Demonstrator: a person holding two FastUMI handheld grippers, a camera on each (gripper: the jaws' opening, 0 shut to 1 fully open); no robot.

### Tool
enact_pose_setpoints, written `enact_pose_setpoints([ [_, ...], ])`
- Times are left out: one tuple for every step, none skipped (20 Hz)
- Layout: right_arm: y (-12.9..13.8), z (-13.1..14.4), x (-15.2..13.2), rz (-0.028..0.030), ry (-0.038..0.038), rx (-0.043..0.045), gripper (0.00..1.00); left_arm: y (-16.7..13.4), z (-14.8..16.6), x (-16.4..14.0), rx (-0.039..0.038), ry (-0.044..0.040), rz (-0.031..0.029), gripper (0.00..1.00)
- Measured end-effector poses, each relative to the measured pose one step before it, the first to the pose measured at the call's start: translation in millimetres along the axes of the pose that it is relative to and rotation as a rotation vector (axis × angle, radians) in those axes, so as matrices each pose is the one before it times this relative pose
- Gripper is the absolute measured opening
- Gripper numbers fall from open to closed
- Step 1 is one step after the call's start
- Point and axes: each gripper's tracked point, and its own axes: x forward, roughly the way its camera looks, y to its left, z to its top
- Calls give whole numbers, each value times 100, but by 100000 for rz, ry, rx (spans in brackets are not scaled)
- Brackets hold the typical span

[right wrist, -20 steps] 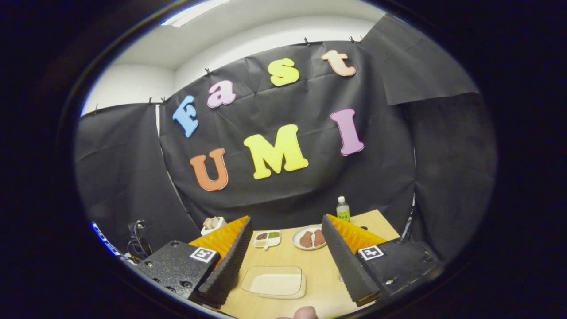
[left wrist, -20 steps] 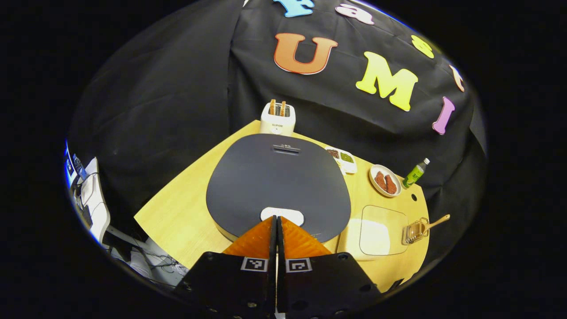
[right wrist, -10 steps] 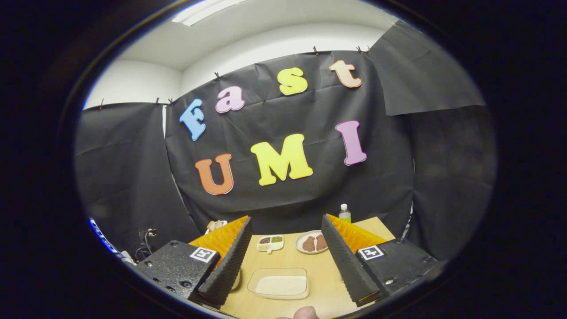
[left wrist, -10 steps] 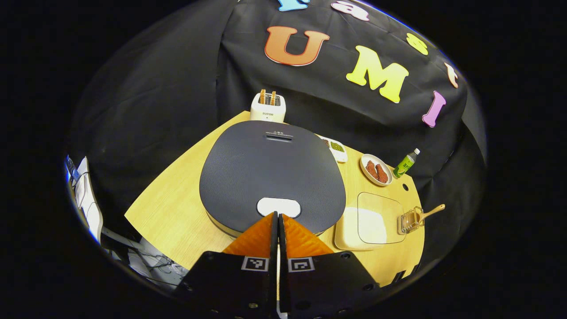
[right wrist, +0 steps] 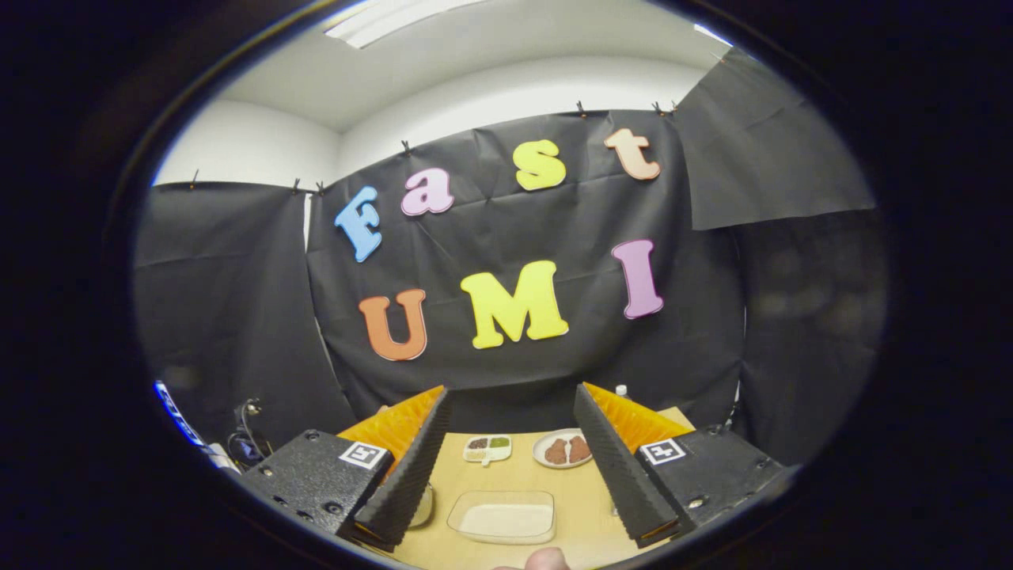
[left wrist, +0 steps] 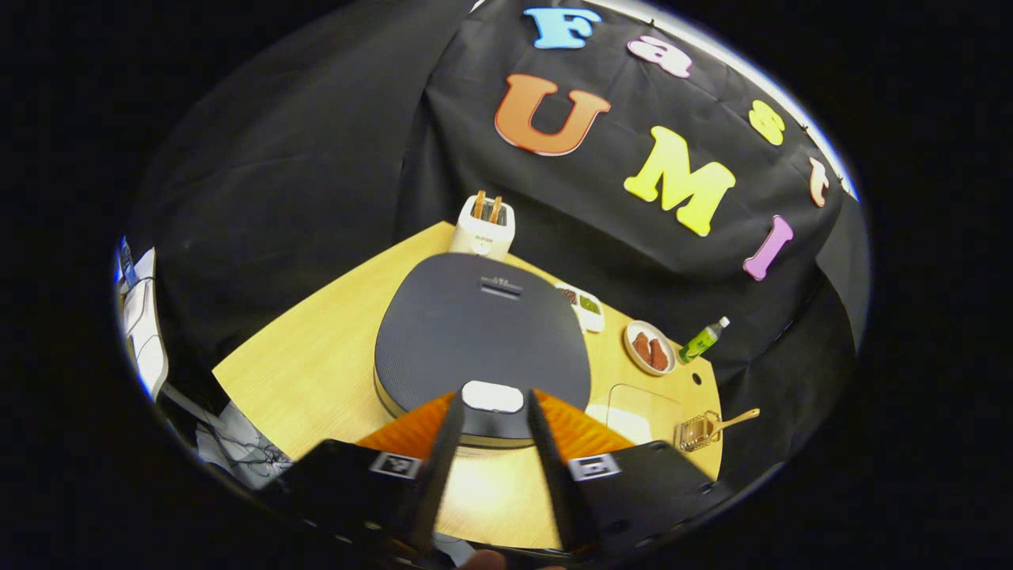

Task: Close the left gripper, press the button to open the rice cooker; take a wooden spoon from the chopstick holder with the right hand, scoop a spoonful of rice and pour it into the rice cooker, then put the wooden spoon back into the chopstick holder.

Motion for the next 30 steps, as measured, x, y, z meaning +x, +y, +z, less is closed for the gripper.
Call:
enact_pose_setpoints([
  [343,-24,-277,125,63,-361,96,257,534,-1476,1929,-3755,328,75],
  [368,255,-360,-12,-606,-233,96,-801,1466,-1060,1804,-3540,-361,98],
  [360,282,-407,-259,-569,-195,100,-318,1286,-1285,1644,-4273,-301,98],
  [395,268,-519,-86,-878,-181,100,-571,1275,-1481,1221,-3928,-1314,95],
  [337,158,-487,-106,-645,-181,100,-775,1307,-1443,1496,-4170,-1809,95],
  [358,110,-612,-367,-570,-376,100,-690,1328,-1387,1862,-4231,-1715,95],
  [392,182,-786,-477,-746,-363,100,-681,1376,-1324,1817,-4408,-1732,95],
  [222,117,-616,-826,-647,-164,100,-936,1512,-1253,1320,-4904,-2270,95],
  [246,32,-733,-894,-517,-409,100,-1269,1570,-1123,948,-5118,-2960,95],
  [421,-24,-626,-557,-403,-635,97,-978,1449,-1089,763,-4656,-2770,95],
  [535,-18,-728,50,-352,-1157,98,-847,1204,-1328,952,-4111,-2487,95],
  [525,116,-799,238,-1371,-1425,99,-726,877,-1106,1114,-3424,-1933,94],
  [580,350,-692,221,-1962,-1119,99,-571,793,-1130,971,-3237,-791,94],
  [597,127,-599,-5,-1408,-749,100,-970,575,-271,504,-2065,-240,94],
  [733,-389,-604,416,-352,40,99,-340,553,-996,101,-1499,-261,94],
  [882,-244,-506,1044,234,524,100,-381,241,-901,188,-1191,-125,94],
  [567,-341,-371,878,568,490,100,-295,252,-811,132,-1603,-200,94],
  [421,-73,-422,618,210,168,100,-360,447,-491,207,-1550,-356,94],
  [282,-79,-261,199,27,84,100,-431,354,-596,230,-1379,-514,94],
  [215,-171,-351,209,228,94,100,-486,190,-307,-130,-1171,-1430,94],
  [599,-133,-306,1135,98,238,99,-678,-265,-310,820,-115,-1837,94],
  [305,-102,-290,531,-119,-154,100,-249,-144,-212,1825,251,-536,94],
  [26,-97,-170,78,-128,-384,100,-112,-119,-121,1801,240,-551,94],
  [76,-136,-92,-9,-105,-88,100,-243,15,-139,1080,-196,-547,94],
  [178,-244,112,182,385,321,100,-156,19,-205,111,-364,-27,94],
  [159,-266,45,426,914,187,100,-285,39,-61,-110,68,-328,94],
  [-8,-42,77,227,570,20,100,-206,39,13,387,-221,-393,94],
  [-51,101,143,-133,-255,-244,99,119,96,48,1069,-560,-67,94],
  [-214,264,9,-430,-533,-349,99,-39,22,61,1060,-15,-2,94],
  [-117,186,155,-393,-631,-73,100,-200,33,18,1134,69,-184,94],
])
